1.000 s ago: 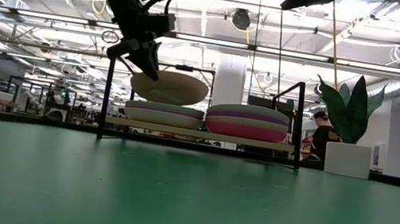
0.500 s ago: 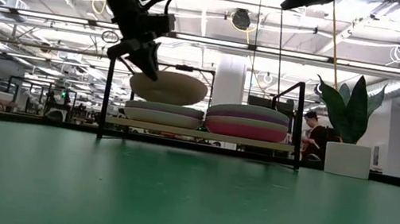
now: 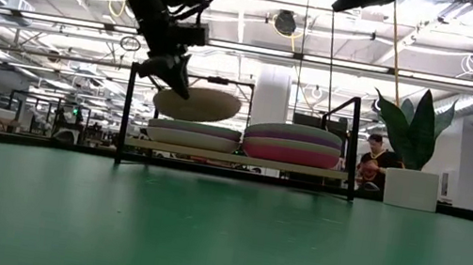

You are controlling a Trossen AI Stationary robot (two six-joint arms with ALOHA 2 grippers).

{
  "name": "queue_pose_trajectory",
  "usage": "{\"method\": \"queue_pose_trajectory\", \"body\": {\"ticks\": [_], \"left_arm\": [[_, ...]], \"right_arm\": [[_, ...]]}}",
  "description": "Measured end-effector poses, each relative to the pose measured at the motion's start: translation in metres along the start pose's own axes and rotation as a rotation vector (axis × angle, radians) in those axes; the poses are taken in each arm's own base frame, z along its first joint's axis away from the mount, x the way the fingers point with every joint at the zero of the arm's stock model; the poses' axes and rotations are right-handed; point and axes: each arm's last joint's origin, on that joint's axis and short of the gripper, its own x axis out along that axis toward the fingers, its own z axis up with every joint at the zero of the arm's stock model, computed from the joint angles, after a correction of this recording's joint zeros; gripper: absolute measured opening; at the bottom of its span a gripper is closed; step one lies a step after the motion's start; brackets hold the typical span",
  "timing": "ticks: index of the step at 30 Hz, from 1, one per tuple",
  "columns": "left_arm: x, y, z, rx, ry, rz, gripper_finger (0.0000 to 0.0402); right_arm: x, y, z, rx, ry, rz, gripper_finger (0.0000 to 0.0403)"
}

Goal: Place and stack plates onto a shelf
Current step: Stack the orange plate on top of the light green plate on the shelf

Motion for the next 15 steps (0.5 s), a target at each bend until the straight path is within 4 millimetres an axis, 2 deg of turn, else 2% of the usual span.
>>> {"method": "queue_pose_trajectory", "body": {"ticks": [15], "left_arm": [[0.0016,-0.0081,0.0015,0.052,0.011,-0.047,0.0048]], "right_arm": [[0.0000,0.0000,0.0000,0.000,0.000,0.000,0.0022]]}}
